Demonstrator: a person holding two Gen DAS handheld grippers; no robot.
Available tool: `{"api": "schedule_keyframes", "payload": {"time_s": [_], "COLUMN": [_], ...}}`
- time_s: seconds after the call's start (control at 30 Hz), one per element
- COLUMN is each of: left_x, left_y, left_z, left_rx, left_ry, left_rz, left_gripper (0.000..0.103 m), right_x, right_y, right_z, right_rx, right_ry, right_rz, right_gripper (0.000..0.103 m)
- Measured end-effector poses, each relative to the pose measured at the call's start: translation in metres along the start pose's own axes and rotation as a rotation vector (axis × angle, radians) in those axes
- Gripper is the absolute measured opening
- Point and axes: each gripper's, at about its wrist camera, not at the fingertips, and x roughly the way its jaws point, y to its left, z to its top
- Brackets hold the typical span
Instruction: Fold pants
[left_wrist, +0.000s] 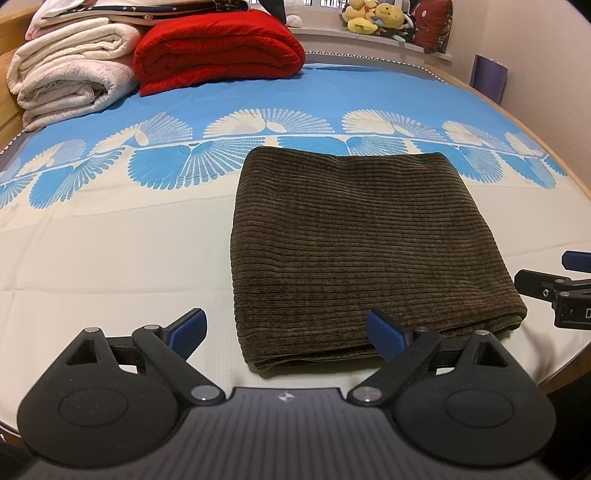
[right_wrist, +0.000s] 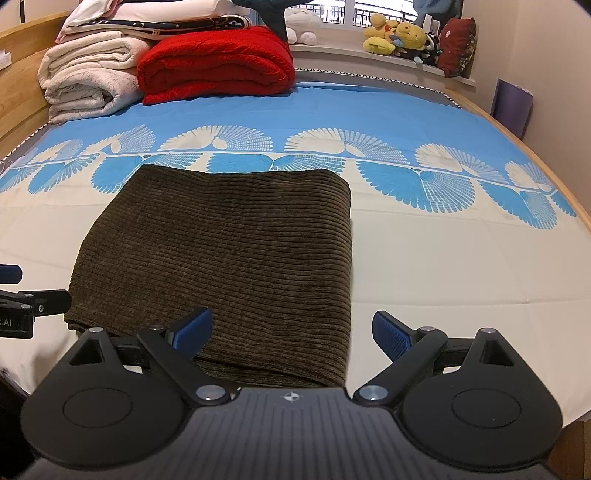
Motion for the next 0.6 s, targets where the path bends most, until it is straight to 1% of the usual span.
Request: {"api": "schedule_keyframes", "payload": {"time_s": [0.6], "left_x": [-0.0002], "left_y": [0.0004], "left_z": [0.0002], "left_rx": [0.006], "left_ry": [0.000], "left_rz": [-0.003], "left_gripper": [0.096], "right_x": [0.0001], "right_y": [0.0001], "right_z": [0.0004], "right_rx": [-0.006], "right_ry": [0.001], "right_rz": [0.001], "right_gripper": [0.094]}}
